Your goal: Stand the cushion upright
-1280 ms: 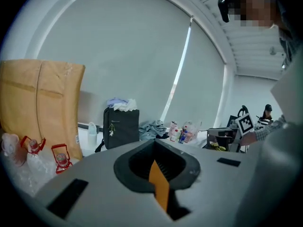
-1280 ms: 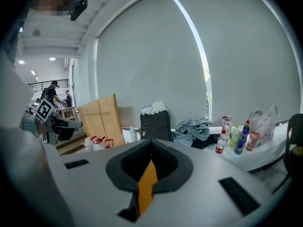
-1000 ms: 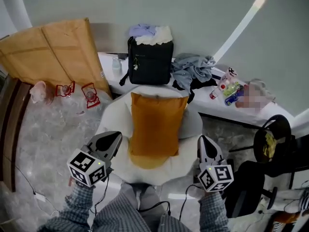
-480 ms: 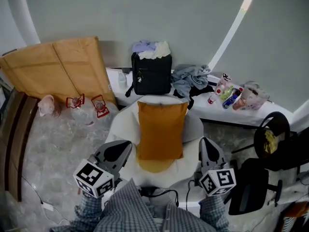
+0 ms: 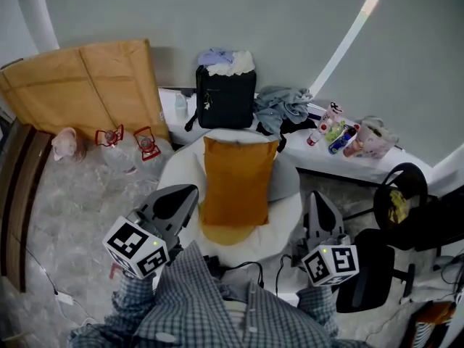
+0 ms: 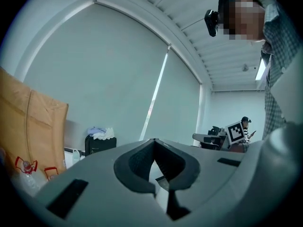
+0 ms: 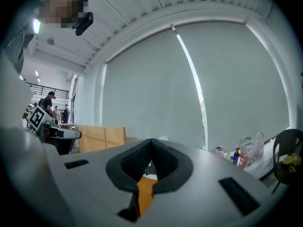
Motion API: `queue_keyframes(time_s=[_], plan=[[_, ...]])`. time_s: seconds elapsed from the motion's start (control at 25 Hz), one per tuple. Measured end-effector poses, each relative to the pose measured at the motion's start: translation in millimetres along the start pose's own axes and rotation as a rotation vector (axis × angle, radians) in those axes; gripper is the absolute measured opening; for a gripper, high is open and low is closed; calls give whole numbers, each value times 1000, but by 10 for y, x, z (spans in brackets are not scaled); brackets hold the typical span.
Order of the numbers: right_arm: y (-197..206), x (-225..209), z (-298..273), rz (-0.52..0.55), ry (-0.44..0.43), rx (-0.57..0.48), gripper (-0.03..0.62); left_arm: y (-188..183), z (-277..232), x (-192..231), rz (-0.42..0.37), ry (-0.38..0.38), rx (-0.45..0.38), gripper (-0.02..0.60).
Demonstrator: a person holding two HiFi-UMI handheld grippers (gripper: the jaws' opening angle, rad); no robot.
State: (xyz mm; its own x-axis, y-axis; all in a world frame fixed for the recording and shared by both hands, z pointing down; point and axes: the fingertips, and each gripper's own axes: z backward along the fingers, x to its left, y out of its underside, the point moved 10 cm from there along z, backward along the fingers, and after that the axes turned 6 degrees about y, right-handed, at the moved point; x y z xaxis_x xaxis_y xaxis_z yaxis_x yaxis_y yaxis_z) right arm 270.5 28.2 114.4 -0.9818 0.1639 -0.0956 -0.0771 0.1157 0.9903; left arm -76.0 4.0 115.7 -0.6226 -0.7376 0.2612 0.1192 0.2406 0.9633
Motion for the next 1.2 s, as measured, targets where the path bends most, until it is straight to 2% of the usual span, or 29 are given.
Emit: queue_keyframes(time_s=[0.16,0.4,1.2], plan=[[-38,49,-36,-2,-19,-16,6,-46,-4,5,-3,-13,-37,6],[-22,153,-97,0,-45,-25,6,-14,42,25,6,-11,-32,6],[16,151,-98,25,-36,-27,6,3,-48,52,24,23,-28,6]])
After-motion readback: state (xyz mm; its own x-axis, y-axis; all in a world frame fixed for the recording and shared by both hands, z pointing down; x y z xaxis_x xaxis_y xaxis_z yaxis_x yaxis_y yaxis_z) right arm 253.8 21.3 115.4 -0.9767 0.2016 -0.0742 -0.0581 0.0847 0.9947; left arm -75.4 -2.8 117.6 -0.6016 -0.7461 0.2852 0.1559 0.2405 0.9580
